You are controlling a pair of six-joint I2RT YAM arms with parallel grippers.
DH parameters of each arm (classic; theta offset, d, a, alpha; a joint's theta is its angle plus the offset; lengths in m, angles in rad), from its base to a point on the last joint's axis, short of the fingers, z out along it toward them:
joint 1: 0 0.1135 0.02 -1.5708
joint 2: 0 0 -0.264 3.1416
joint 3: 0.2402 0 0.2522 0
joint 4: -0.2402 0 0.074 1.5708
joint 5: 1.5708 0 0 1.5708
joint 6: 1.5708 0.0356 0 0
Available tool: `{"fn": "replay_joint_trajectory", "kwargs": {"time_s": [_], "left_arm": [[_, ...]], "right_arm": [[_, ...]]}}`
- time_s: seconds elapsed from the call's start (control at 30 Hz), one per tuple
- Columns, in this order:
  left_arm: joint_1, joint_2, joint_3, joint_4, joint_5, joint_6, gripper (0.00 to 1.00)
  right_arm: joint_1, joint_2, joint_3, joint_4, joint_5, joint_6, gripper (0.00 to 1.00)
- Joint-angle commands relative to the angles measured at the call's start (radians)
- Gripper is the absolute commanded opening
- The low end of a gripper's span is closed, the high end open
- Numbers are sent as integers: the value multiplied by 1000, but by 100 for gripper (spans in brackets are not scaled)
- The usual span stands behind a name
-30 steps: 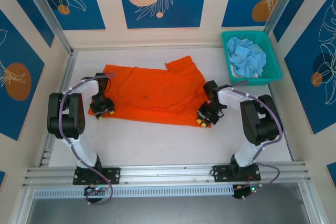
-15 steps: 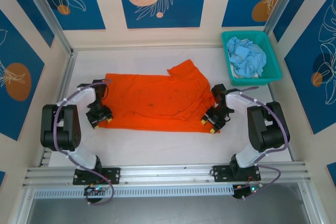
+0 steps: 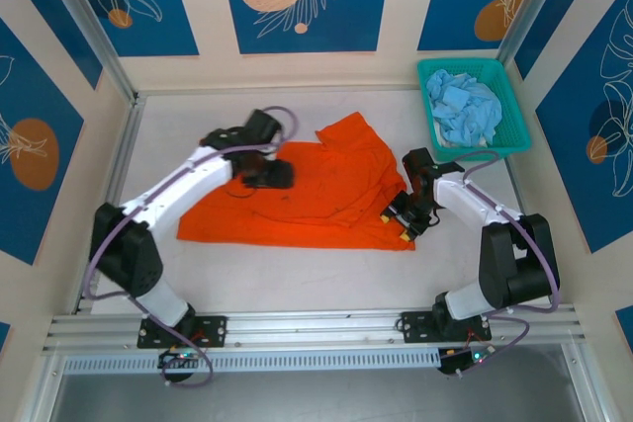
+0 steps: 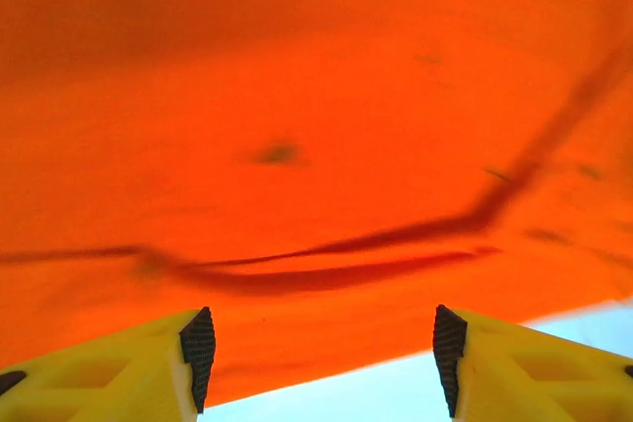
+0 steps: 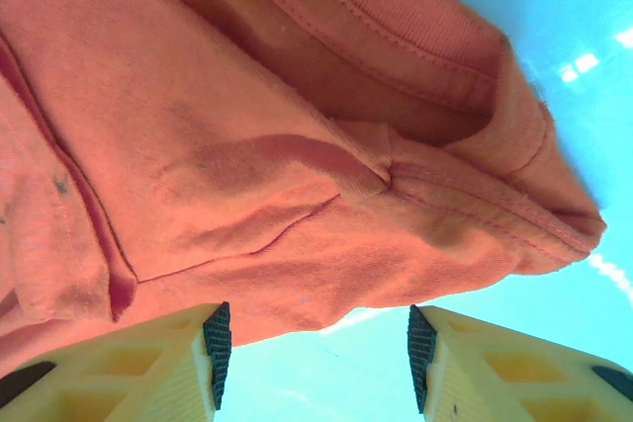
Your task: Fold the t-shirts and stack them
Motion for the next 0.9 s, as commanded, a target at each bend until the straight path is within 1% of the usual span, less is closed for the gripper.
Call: {"fn": "replay_joint_trajectory", "kwargs": {"time_s": [0.0,0.13,0.23,0.3,0.33,0.57,0.67,0.87], "left_arm": [[-122,108,72,28,117,178,63],[-233,254,185,34,208,252,65],[-296,365,284,-13,187,299,64],[-322,426,340,-47,157,316,63],[-329,450,361,-57,140,322,63],[-331,533,415,-70,107,330,59],[-330,554,431,-88,74,335,56],[-331,578,433,-102,18,353,54]], "right_arm": [[-8,-17,-19,-32,-18,-8,53],[-23,-29,-53,2,-75,-14,52],[-31,5,-56,9,-87,-34,51],[-40,22,-63,15,-96,-38,49],[-49,24,-71,24,-106,-36,49],[-83,24,-106,43,-131,-52,48],[-93,24,-116,49,-139,-58,47],[-101,40,-123,64,-153,-60,47]]}}
